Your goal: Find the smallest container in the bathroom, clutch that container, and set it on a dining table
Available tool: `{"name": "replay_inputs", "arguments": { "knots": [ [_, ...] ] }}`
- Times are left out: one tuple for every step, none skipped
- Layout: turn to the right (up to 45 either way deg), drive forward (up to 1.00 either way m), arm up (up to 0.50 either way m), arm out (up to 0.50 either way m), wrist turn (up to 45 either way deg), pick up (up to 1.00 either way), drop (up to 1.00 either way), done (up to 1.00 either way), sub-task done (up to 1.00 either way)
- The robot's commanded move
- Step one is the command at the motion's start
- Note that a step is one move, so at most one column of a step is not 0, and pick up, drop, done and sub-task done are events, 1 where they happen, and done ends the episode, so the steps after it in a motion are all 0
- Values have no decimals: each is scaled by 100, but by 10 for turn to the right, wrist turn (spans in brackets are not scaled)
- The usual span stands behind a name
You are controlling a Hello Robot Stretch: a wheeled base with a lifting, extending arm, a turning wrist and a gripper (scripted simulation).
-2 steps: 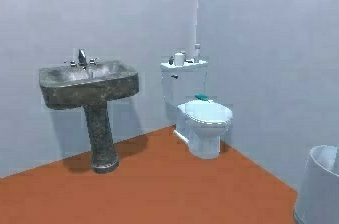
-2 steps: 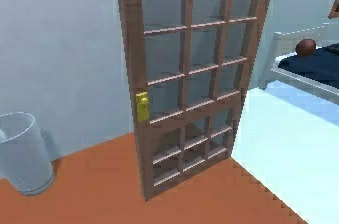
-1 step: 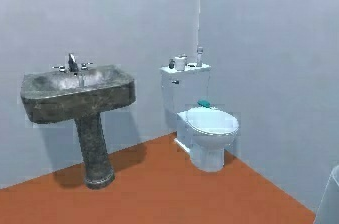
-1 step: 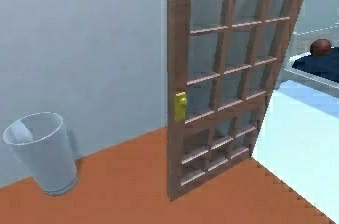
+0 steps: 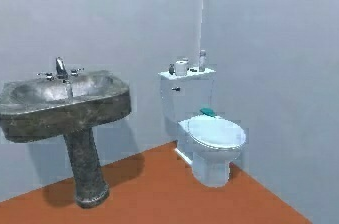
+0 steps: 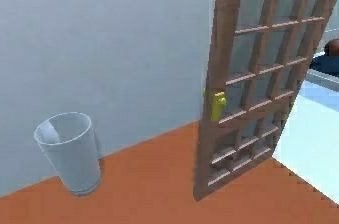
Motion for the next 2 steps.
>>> {"name": "replay_inputs", "arguments": {
  "knots": [
    [210,0,0,0,0,0,0,0,0],
    [0,80,0,0,0,0,0,0,0]
  ]
}}
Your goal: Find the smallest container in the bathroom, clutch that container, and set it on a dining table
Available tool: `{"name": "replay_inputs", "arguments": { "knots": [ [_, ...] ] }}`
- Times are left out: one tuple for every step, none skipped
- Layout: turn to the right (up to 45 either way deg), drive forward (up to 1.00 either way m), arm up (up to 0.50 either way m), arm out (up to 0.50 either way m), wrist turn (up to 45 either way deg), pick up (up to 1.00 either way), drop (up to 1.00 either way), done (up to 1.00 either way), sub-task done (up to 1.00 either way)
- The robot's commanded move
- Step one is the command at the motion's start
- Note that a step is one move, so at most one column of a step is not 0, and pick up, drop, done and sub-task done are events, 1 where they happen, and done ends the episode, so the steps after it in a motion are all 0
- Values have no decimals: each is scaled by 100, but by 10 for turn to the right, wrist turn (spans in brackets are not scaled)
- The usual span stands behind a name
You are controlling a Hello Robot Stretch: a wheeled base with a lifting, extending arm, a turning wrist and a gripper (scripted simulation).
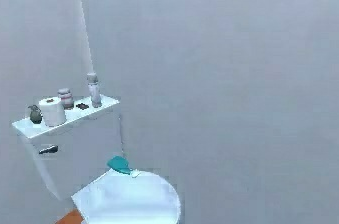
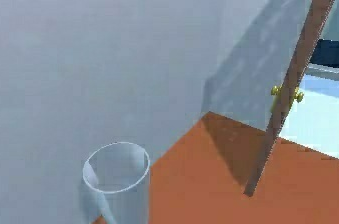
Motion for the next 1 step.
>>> {"name": "replay_inputs", "arguments": {
  "knots": [
    [-450,0,0,0,0,0,0,0,0]
  ]
}}
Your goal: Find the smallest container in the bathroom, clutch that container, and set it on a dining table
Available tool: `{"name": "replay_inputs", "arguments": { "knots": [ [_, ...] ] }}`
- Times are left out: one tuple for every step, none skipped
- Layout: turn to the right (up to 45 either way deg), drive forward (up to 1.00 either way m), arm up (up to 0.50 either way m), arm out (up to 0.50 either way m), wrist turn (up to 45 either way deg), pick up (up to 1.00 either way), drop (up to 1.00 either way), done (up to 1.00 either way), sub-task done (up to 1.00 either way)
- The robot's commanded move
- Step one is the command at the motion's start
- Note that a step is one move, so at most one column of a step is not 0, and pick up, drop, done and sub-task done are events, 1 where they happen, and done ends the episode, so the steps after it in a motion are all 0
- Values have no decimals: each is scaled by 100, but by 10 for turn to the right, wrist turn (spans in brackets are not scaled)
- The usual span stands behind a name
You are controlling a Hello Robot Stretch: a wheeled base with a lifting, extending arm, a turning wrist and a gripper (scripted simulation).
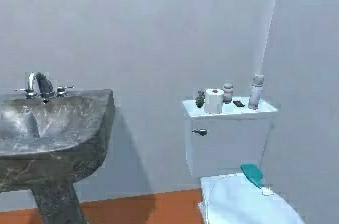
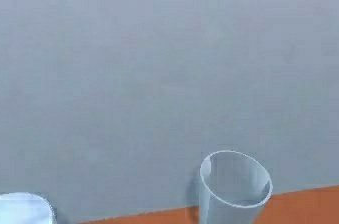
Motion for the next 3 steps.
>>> {"name": "replay_inputs", "arguments": {
  "knots": [
    [-450,0,0,0,0,0,0,0,0],
    [-180,0,0,0,0,0,0,0,0],
    [450,0,0,0,0,0,0,0,0]
  ]
}}
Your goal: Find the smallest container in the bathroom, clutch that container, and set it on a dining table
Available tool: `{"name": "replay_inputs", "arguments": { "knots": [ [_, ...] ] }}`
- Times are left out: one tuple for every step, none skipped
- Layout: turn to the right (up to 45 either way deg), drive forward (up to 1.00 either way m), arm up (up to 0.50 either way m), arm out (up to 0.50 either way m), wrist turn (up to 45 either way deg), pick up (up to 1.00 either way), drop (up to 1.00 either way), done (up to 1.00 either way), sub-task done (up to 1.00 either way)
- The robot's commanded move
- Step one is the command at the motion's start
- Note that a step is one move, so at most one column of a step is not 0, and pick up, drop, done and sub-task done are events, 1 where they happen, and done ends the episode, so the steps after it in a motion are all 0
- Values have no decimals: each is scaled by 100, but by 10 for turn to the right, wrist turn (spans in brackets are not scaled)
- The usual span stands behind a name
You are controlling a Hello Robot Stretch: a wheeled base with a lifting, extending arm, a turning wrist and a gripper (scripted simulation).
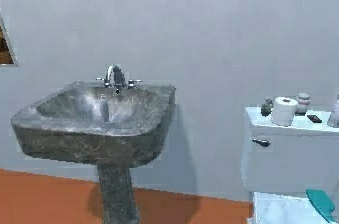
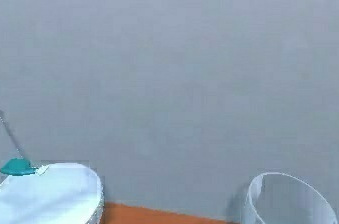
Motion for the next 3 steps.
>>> {"name": "replay_inputs", "arguments": {
  "knots": [
    [450,0,0,0,0,0,0,0,0],
    [420,0,0,0,0,0,0,0,0],
    [0,50,0,0,0,0,0,0,0]
  ]
}}
